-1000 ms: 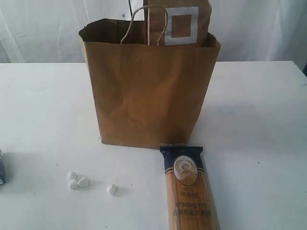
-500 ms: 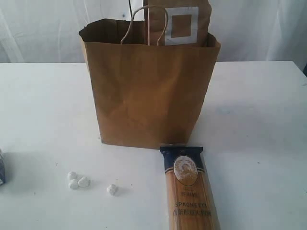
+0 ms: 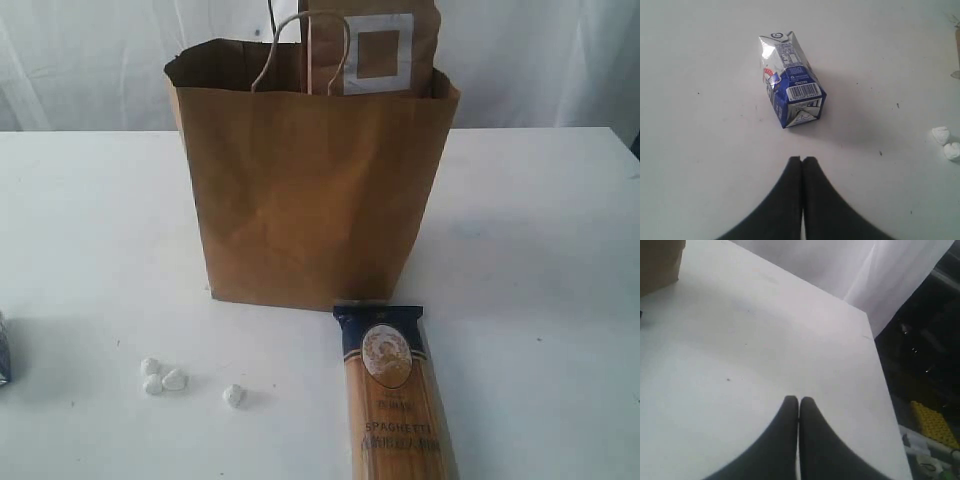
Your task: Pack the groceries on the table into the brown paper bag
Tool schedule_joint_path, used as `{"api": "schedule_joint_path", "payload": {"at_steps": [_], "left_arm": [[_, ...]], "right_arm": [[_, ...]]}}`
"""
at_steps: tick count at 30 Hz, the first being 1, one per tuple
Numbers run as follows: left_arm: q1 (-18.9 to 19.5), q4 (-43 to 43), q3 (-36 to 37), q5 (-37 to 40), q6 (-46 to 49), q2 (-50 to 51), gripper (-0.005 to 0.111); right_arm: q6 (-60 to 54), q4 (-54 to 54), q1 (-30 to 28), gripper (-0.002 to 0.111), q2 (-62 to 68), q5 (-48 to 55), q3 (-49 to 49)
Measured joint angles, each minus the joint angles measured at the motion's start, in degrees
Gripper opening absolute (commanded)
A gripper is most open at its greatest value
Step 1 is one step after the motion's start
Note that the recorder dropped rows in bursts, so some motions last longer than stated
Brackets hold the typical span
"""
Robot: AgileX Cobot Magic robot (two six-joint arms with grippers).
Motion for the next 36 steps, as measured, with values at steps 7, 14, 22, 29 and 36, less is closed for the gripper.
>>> {"api": "schedule_joint_path", "payload": {"at_steps": [7, 14, 22, 29, 36], "left_arm": [[0.0, -0.4, 0.1, -2.4, 0.1, 0.0, 0.000], [0.0, -0.4, 0.1, -13.4, 0.1, 0.0, 0.000], [0.0, -0.4, 0.1, -14.6, 0.1, 0.0, 0.000], [0.0, -0.4, 0.1, -14.7, 0.1, 0.0, 0.000], [0.0, -0.4, 0.1, -14.7, 0.1, 0.0, 0.000]], "right_arm": [[6.3, 17.5, 0.0, 0.000, 0.0, -12.6, 0.0], [36.4, 49.4, 0.0, 0.000, -0.1, -39.2, 0.0], [63.6, 52.9, 0.0, 0.000, -0.2, -64.7, 0.0], [85.7, 23.0, 0.0, 0.000, 0.6, -68.6, -15.7], [74.1, -43.6, 0.0, 0.000, 13.9, -48.7, -39.5]]}}
